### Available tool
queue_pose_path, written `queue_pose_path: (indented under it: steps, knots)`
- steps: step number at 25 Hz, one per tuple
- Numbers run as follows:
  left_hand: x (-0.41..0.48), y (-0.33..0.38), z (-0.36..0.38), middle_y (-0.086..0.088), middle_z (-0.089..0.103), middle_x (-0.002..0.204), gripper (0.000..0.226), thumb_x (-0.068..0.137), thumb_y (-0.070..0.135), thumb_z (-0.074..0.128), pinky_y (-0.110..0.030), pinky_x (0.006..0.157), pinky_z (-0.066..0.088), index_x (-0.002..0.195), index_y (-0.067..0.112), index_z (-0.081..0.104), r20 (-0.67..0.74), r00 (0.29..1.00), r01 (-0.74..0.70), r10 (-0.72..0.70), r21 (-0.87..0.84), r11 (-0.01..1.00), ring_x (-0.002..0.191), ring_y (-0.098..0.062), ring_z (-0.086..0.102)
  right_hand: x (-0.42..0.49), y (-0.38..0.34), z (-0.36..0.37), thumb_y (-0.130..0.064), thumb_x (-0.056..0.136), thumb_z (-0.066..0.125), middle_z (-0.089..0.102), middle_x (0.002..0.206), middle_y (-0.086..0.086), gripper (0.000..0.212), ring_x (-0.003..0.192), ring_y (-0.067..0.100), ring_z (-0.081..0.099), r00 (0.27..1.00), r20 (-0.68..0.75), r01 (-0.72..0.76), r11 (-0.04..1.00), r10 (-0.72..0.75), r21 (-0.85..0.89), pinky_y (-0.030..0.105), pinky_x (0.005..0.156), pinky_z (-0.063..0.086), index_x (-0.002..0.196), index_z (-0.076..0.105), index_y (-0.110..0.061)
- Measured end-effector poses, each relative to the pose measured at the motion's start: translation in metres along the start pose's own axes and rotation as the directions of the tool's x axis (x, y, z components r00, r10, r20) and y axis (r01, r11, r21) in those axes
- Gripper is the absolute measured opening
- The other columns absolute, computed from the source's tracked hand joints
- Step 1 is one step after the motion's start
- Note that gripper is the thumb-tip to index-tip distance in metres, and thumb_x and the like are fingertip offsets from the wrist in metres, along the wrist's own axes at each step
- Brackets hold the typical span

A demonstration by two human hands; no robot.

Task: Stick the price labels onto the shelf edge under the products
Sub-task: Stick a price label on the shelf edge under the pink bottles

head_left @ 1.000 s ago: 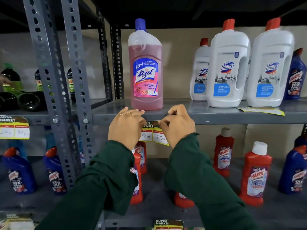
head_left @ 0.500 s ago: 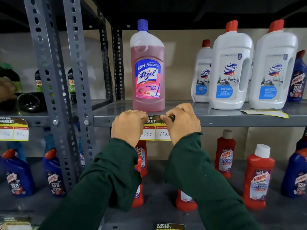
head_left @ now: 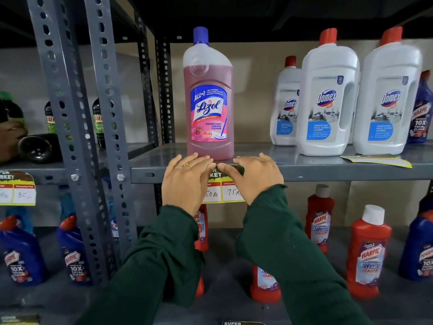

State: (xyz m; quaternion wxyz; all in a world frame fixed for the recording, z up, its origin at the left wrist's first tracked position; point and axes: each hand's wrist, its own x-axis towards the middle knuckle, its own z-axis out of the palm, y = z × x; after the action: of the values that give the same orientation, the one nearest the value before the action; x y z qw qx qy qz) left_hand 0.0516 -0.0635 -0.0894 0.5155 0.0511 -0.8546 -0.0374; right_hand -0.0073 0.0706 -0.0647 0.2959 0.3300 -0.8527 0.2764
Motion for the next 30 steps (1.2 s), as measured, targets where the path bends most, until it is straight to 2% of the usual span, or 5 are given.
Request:
queue_pose_path:
  steps: [9,17,24,26,30]
  knots:
    - [0.011,-0.012,-0.012,-0.005,0.075,0.092,0.041,0.085,0.043,0.042,-0.046,0.079,0.052,0.092,0.016,0.071,0.055,0.997,-0.050,0.059,-0.149,0.988,0.088,-0.024,0.068,-0.001,0.006,-0.009,-0.036,0.093,0.042,0.071,0.094,0.012,0.034,0.089,0.031,0.059,0.998,0.034,0.050,0.996,-0.052,0.069,0.036,0.081,0.043,0.090,0.063,-0.010]
    - [0.008,-0.021,-0.014,-0.007,0.074,0.090,0.016,0.093,0.019,0.048,-0.041,0.082,0.047,0.098,0.008,0.059,0.074,0.994,-0.053,0.075,-0.260,0.964,0.072,-0.026,0.064,0.000,0.018,-0.005,-0.006,0.093,0.040,0.069,0.089,0.015,0.017,0.083,0.034,0.060,0.989,0.000,0.147,0.988,-0.147,0.055,0.038,0.068,0.046,0.101,0.055,-0.008]
    - [0.007,-0.021,-0.025,0.013,0.041,0.132,0.031,0.093,-0.004,0.038,-0.008,0.092,0.039,0.115,0.015,0.048,0.095,0.995,0.024,0.019,-0.432,0.901,0.106,0.008,0.051,0.002,0.025,0.001,0.009,0.081,0.050,0.059,0.123,0.013,0.043,0.103,0.028,0.059,0.993,-0.068,0.105,0.975,-0.093,0.196,0.039,0.087,0.052,0.120,0.048,-0.009]
    - [0.012,-0.010,-0.025,0.012,0.035,0.136,0.038,0.091,-0.011,0.033,0.000,0.091,0.032,0.111,0.018,0.047,0.048,0.992,0.125,-0.116,-0.502,0.856,0.111,0.002,0.049,0.005,0.027,-0.004,0.016,0.079,0.043,0.046,0.138,0.012,0.046,0.105,0.026,0.059,0.996,-0.075,0.080,0.932,-0.057,0.353,0.038,0.095,0.048,0.120,0.047,-0.004]
    - [0.023,0.048,-0.006,-0.009,0.060,0.117,0.027,0.089,0.006,0.038,-0.034,0.090,0.045,0.112,0.011,0.052,-0.196,0.976,0.003,-0.094,-0.417,0.909,0.104,-0.023,0.055,0.007,0.055,-0.035,0.007,0.086,0.041,0.050,0.134,0.011,0.035,0.110,0.024,0.057,0.990,-0.135,0.037,0.854,0.040,0.519,0.028,0.101,0.040,0.116,0.052,-0.006]
